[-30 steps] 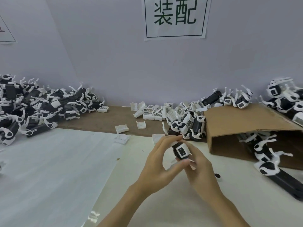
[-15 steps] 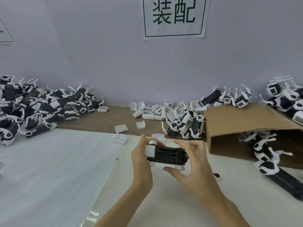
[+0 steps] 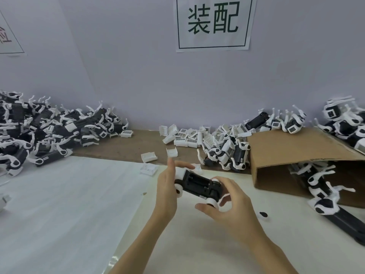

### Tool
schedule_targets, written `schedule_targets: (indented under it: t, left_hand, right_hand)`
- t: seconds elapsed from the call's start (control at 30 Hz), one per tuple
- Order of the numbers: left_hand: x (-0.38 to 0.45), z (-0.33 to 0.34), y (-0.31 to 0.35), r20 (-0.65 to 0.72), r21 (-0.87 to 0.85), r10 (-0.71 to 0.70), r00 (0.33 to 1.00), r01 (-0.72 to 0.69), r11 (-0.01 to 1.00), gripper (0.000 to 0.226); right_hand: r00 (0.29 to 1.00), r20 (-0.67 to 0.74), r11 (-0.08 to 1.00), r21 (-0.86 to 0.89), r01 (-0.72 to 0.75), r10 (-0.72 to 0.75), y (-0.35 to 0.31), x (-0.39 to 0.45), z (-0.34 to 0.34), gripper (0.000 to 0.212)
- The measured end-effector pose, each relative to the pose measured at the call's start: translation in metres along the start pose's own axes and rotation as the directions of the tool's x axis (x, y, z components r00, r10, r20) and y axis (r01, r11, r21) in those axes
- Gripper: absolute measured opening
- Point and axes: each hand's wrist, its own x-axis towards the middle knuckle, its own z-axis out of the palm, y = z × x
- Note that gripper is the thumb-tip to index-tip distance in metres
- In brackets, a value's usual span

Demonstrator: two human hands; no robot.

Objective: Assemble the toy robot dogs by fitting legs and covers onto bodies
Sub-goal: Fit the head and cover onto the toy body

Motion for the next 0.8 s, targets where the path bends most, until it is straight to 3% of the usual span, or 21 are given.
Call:
schedule_targets:
  t: [0.1, 0.17, 0.23, 0.27, 0.37, 0.43, 0.53, 0.6, 0.7, 0.8]
  left_hand:
    - [0.003, -0.001, -0.004, -0.158, -0.049, -0.055, 0.986, 0.048, 0.998, 0.064]
    - [0.009, -0.004, -0.008, -0.298, -0.205, -0.199, 0.933, 0.141, 0.968, 0.056]
    - [0.019, -0.014, -0.010, -0.391, -0.311, -0.321, 0.862, 0.204, 0.928, 0.048]
    - [0.023, -0.020, -0.011, -0.426, -0.328, -0.353, 0.833, 0.222, 0.918, 0.046]
    - [0.030, -0.036, -0.017, -0.500, -0.300, -0.384, 0.776, 0.260, 0.918, 0.046]
    - [0.031, -0.042, -0.020, -0.518, -0.320, -0.401, 0.756, 0.263, 0.910, 0.043]
    - [0.033, -0.047, -0.021, -0.528, -0.367, -0.439, 0.727, 0.271, 0.890, 0.031]
    - [0.035, -0.049, -0.024, -0.528, -0.389, -0.458, 0.715, 0.275, 0.879, 0.030]
    - [0.037, -0.049, -0.022, -0.515, -0.414, -0.471, 0.716, 0.274, 0.868, 0.030]
    - [0.036, -0.045, -0.020, -0.487, -0.429, -0.492, 0.721, 0.293, 0.854, 0.029]
  right_hand:
    - [0.985, 0.117, 0.979, 0.145, -0.142, 0.126, -0.012, 0.008, 0.003, 0.068]
    - [0.960, 0.234, 0.921, 0.318, -0.225, 0.154, -0.019, 0.018, 0.008, 0.067]
    - [0.927, 0.295, 0.827, 0.441, -0.348, 0.233, -0.018, 0.034, 0.015, 0.051]
    - [0.924, 0.283, 0.841, 0.406, -0.357, 0.256, -0.014, 0.043, 0.020, 0.043]
    - [0.961, 0.223, 0.987, -0.032, -0.159, 0.162, 0.011, 0.072, 0.033, 0.039]
    - [0.953, 0.288, 0.965, -0.262, -0.015, 0.093, 0.025, 0.091, 0.043, 0.052]
    - [0.905, 0.405, 0.874, -0.477, 0.090, 0.128, 0.039, 0.109, 0.055, 0.059]
    - [0.907, 0.396, 0.834, -0.542, 0.104, 0.145, 0.042, 0.114, 0.062, 0.049]
    - [0.969, 0.242, 0.845, -0.526, 0.091, 0.046, 0.038, 0.113, 0.063, 0.022]
    - [0.989, 0.149, 0.923, -0.382, 0.048, 0.010, 0.035, 0.097, 0.049, 0.023]
